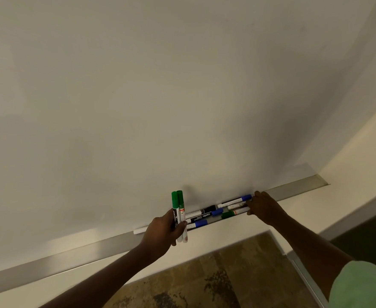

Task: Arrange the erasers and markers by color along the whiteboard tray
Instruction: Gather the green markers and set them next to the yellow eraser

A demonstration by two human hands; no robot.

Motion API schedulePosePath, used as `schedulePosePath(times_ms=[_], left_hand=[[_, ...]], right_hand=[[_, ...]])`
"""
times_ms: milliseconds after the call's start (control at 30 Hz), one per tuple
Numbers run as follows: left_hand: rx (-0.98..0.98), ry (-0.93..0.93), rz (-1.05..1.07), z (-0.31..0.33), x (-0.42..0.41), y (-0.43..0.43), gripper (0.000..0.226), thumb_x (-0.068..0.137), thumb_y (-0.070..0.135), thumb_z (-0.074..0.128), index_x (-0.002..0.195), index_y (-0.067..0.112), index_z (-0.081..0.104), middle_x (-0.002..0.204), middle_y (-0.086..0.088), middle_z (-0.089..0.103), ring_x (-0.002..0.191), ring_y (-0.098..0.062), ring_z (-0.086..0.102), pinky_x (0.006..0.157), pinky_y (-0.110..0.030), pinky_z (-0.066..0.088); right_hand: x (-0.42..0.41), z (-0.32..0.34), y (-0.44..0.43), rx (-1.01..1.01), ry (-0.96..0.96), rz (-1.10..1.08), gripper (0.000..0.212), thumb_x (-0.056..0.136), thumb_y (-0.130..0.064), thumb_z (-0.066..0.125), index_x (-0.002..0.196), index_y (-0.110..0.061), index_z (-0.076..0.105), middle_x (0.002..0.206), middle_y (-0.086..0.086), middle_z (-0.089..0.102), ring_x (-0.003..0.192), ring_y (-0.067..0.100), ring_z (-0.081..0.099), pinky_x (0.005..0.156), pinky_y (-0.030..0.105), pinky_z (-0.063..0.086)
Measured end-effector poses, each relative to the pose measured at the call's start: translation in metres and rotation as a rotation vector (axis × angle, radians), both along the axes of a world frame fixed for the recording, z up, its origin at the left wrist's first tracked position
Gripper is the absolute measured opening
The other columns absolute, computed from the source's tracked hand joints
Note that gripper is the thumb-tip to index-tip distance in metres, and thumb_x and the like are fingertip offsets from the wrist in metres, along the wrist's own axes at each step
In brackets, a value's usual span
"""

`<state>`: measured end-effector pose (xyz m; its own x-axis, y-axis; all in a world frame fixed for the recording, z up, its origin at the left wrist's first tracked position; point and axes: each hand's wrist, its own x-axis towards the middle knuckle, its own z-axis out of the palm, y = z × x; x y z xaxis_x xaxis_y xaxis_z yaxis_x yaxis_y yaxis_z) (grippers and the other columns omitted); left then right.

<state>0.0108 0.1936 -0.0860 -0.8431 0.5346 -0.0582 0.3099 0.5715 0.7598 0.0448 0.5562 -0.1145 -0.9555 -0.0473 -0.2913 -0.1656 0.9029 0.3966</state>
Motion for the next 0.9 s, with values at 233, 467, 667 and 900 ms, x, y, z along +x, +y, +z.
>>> schedulePosePath(times_ms=[233, 467, 667, 900], left_hand=[[-0.028, 0.021, -0.001, -0.006, -0.002, -0.004, 0.014, 0.094, 0.04, 0.051, 0.103, 0.03, 0.045, 0.067, 0.009, 0.064, 0.054, -0.005, 0.062, 0.058, -0.024, 0.055], [0.018, 0.008, -0.005, -0.004, 0.0, -0.005, 0.012, 0.094, 0.039, 0.051, 0.101, 0.033, 0.044, 0.067, 0.013, 0.063, 0.056, -0.005, 0.062, 0.056, -0.014, 0.051], [0.106, 0.01, 0.006, -0.001, 0.007, -0.013, 0.01, 0.09, 0.052, 0.046, 0.095, 0.043, 0.041, 0.067, 0.013, 0.064, 0.058, -0.003, 0.063, 0.057, -0.015, 0.052], [0.168, 0.033, 0.028, 0.006, 0.01, -0.026, 0.034, 0.077, 0.075, 0.032, 0.095, 0.048, 0.04, 0.067, 0.01, 0.065, 0.057, -0.003, 0.063, 0.057, -0.015, 0.052]], right_hand=[[-0.002, 0.0, 0.0, -0.146, 0.012, -0.131, 0.039, 0.097, -0.037, 0.048, 0.128, -0.014, 0.052, 0.132, 0.008, 0.057, 0.124, 0.022, 0.047, 0.106, 0.031, 0.035], [0.011, -0.003, -0.02, -0.596, 0.305, -0.127, 0.029, 0.095, -0.023, 0.055, 0.114, -0.003, 0.065, 0.112, 0.016, 0.065, 0.108, 0.029, 0.059, 0.094, 0.035, 0.049], [0.03, 0.005, -0.091, -1.028, 0.424, -0.231, 0.023, 0.09, -0.02, 0.063, 0.106, -0.004, 0.068, 0.091, 0.004, 0.071, 0.08, 0.011, 0.064, 0.069, 0.004, 0.046], [0.038, 0.026, -0.177, -1.544, 0.353, -0.482, 0.007, 0.093, -0.011, 0.057, 0.092, -0.015, 0.062, 0.08, 0.004, 0.072, 0.071, 0.012, 0.067, 0.061, 0.018, 0.055]])
